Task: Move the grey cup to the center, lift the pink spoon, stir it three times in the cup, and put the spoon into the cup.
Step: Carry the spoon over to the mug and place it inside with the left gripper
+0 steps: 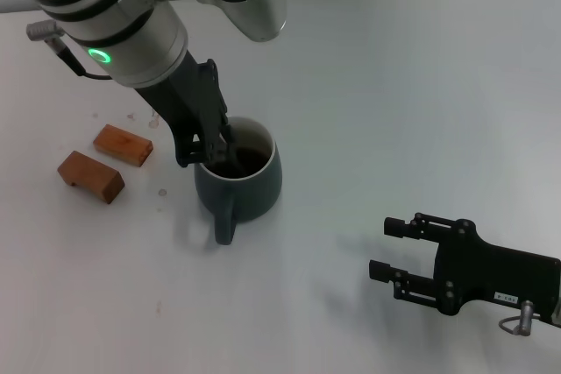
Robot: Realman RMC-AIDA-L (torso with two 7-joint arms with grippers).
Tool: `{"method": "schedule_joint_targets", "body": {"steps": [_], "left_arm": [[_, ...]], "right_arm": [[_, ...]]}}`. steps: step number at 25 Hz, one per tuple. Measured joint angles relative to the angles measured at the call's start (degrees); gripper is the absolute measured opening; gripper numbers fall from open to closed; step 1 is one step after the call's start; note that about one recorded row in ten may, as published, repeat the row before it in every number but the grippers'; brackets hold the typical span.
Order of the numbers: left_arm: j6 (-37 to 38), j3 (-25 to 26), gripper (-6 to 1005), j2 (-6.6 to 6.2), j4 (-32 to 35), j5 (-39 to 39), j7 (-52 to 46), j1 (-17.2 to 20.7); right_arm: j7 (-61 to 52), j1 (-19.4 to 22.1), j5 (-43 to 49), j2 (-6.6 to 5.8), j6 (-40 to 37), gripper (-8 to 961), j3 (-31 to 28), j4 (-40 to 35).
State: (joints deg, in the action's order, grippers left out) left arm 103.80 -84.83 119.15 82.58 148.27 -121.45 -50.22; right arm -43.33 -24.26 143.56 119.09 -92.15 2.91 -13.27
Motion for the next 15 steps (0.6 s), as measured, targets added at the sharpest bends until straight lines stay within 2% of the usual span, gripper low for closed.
{"method": "schedule_joint_targets", "body": {"steps": [8,15], "left_arm": [[-2.8,-0.2,137,0.03,-0.3,1.6,-0.4,0.2],[-1.2,0.2,137,0.03,-0.3,3.6,-1.0,0.0]], "right_arm": [[0.0,0.1,0.1,0.0,-0.2,657,0.1,0.0],[0.0,0.1,0.1,0.0,-0.3,657,0.1,0.0]]}}
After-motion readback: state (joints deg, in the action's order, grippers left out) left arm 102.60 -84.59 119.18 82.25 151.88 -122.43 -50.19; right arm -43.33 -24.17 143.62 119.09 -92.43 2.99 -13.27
